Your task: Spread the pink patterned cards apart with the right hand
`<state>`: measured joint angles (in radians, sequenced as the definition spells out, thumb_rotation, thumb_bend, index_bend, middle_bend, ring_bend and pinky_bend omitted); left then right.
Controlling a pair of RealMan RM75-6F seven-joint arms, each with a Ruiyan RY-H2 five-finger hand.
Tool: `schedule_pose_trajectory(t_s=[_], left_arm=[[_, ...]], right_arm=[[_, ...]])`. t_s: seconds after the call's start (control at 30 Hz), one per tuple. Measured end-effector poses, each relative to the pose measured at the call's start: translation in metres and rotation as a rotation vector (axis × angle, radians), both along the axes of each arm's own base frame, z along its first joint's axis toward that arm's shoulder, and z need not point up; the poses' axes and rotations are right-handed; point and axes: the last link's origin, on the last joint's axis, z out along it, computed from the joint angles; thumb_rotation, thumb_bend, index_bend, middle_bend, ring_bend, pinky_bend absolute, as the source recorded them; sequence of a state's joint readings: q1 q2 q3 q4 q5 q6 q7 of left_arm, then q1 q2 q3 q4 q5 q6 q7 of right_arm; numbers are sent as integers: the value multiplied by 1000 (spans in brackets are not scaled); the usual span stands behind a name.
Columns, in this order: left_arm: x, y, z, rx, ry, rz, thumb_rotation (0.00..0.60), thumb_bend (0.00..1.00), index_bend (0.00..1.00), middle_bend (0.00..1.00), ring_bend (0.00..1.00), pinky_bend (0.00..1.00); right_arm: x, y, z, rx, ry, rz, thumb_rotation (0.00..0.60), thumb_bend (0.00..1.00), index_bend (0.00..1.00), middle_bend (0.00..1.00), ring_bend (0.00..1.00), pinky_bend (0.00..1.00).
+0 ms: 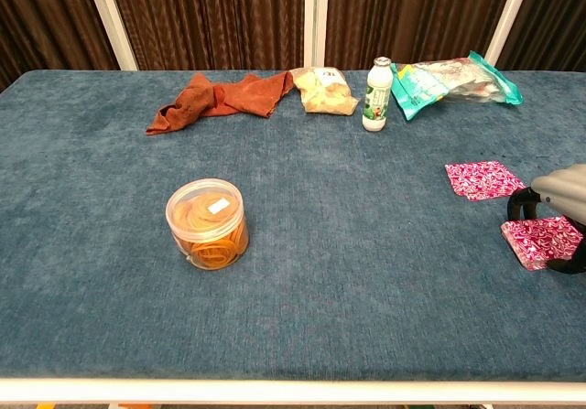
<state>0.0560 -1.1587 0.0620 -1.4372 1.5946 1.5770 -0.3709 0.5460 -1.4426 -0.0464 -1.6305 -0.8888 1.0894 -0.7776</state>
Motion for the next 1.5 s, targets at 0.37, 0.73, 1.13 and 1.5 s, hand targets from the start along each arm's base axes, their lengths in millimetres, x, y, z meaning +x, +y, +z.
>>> schedule_pose_trajectory(t_s=[0.37,0.73,1.13,1.5], left_arm=[[-1,0,-1,-1,-4,3,600,143,105,77,0,80],[-1,0,-1,-2,-9,1,600,143,105,77,0,80],[-1,0,0,2,-17,3,600,143,105,77,0,80],[-1,0,2,9,-22,3,600,143,105,77,0,80]], right_arm=[[2,-1,3,-12,-10,6,600,206,402,395,692,787],[5,-1,6,-15,-5,13,600,206,418,408,692,787],[16,-6,7,-18,-9,34,600,208,419,410,692,787],[67,-30,-4,-7,-19,106,600,211,435,424,692,787]])
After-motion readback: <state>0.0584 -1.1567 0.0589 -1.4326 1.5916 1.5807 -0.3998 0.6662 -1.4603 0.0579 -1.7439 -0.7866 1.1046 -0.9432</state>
